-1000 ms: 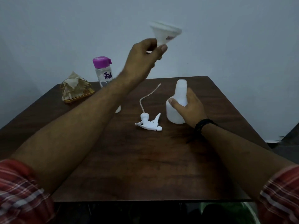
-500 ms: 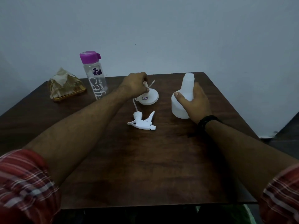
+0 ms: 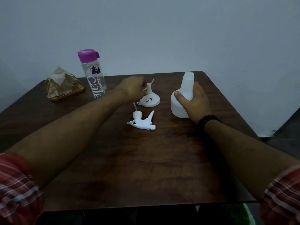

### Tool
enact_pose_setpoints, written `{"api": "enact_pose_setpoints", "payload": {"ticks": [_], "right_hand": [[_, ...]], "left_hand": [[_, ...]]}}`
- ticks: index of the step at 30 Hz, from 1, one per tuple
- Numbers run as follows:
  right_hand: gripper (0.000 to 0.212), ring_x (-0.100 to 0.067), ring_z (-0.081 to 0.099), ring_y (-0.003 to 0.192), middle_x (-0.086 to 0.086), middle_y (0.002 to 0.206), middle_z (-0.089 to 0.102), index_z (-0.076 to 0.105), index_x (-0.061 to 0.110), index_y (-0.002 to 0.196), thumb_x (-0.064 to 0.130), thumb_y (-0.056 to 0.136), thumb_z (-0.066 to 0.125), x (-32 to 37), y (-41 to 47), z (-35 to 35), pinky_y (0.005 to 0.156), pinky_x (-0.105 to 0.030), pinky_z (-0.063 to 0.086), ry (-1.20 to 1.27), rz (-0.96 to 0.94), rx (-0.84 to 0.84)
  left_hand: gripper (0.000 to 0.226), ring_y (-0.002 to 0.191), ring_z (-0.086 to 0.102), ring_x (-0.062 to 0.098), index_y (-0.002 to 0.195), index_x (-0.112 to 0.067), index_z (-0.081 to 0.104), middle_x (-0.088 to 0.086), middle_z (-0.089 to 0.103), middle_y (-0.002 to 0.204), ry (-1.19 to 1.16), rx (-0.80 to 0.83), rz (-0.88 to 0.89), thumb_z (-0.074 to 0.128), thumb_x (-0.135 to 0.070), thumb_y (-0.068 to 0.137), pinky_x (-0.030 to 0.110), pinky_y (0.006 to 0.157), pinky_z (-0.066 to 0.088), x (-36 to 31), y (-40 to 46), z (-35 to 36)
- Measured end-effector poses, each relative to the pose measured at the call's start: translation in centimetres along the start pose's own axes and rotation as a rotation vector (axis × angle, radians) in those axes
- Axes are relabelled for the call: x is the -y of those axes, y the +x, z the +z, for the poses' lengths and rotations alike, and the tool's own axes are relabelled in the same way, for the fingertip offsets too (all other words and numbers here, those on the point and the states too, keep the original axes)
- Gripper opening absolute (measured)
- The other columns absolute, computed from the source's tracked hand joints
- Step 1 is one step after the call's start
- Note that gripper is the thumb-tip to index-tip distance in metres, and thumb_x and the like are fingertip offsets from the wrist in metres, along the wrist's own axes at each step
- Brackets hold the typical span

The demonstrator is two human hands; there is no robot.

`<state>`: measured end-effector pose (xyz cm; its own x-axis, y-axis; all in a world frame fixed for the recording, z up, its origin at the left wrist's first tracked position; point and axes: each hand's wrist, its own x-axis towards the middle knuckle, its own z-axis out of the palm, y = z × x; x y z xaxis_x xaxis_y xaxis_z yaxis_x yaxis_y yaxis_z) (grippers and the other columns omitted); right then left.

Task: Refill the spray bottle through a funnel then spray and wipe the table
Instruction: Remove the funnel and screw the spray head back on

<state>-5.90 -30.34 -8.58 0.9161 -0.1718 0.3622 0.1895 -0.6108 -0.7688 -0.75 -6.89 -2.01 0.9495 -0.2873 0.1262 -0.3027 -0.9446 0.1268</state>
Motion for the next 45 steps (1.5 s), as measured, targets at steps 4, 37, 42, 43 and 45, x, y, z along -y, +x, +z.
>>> {"api": "enact_pose_setpoints", "payload": {"ticks": [4,37,42,43,45], "right_hand": [[0.063,-0.015,0.055,0.111,-0.001,0.127,0.056,0.045,0.020,0.135,0.055,0.089,0.068,0.4,-0.2,0.3,0.091,-0.034,0.052,-0.001,-0.004,0.006],[0.065,-0.021,0.045,0.134,-0.003,0.147,0.040,0.041,0.021,0.149,0.027,0.089,0.066,8.4,0.1,-6.7,0.112,-0.049,0.041,-0.010,-0.414,-0.149],[0.065,-0.017,0.051,0.129,0.003,0.148,0.045,0.041,0.028,0.152,0.034,0.093,0.068,10.4,0.0,-6.6,0.109,-0.042,0.045,-0.004,-0.448,-0.014],[0.060,-0.016,0.053,0.125,0.005,0.147,0.047,0.044,0.029,0.149,0.034,0.094,0.067,10.6,0.0,-6.5,0.105,-0.036,0.046,0.005,-0.434,-0.003],[0.045,-0.013,0.058,0.115,0.006,0.139,0.055,0.056,0.027,0.139,0.031,0.096,0.066,10.7,0.1,-6.5,0.098,-0.032,0.050,0.023,-0.416,-0.015]], "left_hand": [[0.030,0.101,0.055,0.016,0.121,-0.020,0.063,0.000,0.061,0.120,0.218,0.292,0.263,0.064,-0.011,0.093,0.028,0.078,0.042,0.3,-3.2,-2.1],[0.039,0.093,0.068,0.015,0.126,-0.008,0.060,0.003,0.070,0.104,-0.758,-0.654,0.407,0.070,-0.027,0.093,0.031,0.078,0.058,-5.1,-9.2,-12.8],[0.040,0.103,0.070,0.022,0.132,-0.009,0.054,0.008,0.067,0.104,-1.082,-0.641,0.331,0.064,-0.027,0.098,0.035,0.083,0.060,-6.6,-10.0,-14.8],[0.038,0.104,0.070,0.021,0.131,-0.010,0.054,0.008,0.068,0.104,-1.143,-0.629,0.304,0.064,-0.029,0.099,0.035,0.084,0.060,-6.8,-10.2,-15.0],[0.038,0.105,0.071,0.017,0.130,-0.015,0.056,0.004,0.069,0.104,-1.247,-0.594,0.237,0.064,-0.033,0.098,0.033,0.085,0.059,-7.0,-10.4,-15.1]]}}
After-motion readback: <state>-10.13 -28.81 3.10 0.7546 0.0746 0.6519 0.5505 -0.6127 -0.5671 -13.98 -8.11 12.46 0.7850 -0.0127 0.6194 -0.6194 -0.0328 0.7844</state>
